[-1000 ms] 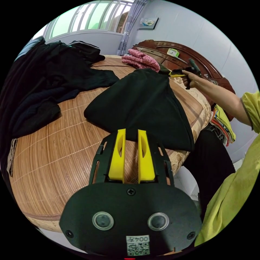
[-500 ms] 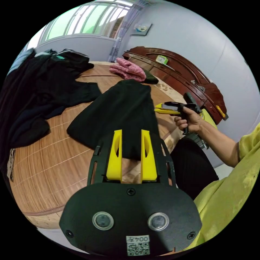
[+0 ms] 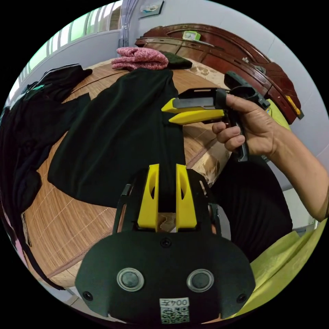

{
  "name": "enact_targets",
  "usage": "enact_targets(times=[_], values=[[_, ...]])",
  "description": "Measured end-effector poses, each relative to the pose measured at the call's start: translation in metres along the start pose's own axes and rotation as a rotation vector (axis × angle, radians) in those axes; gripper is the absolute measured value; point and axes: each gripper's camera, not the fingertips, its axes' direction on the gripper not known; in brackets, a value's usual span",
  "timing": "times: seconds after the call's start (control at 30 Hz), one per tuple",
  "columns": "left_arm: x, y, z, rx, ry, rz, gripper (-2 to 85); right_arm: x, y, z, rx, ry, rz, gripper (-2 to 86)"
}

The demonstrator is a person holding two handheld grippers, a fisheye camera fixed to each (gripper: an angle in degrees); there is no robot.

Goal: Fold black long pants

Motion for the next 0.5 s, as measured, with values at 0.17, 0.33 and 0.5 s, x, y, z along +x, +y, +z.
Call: enact_targets(times=[0.17,0.33,0.5], values=[[0.014,0.004,-0.031,0.174,0.001,-0.008,2.8,-0.007,0.002,-0.001,0.003,0.006,-0.011,10.5],[0.034,0.012,-0.021,0.154,-0.006,0.109,2.2,-0.027,-0.007,0.008,-0.021,0.117,-0.054,10.7],[0.036,0.010,-0.016,0.123,0.112,0.111,1.8,-0.054,-0.009,0.024,-0.050,0.346,-0.134,5.3]])
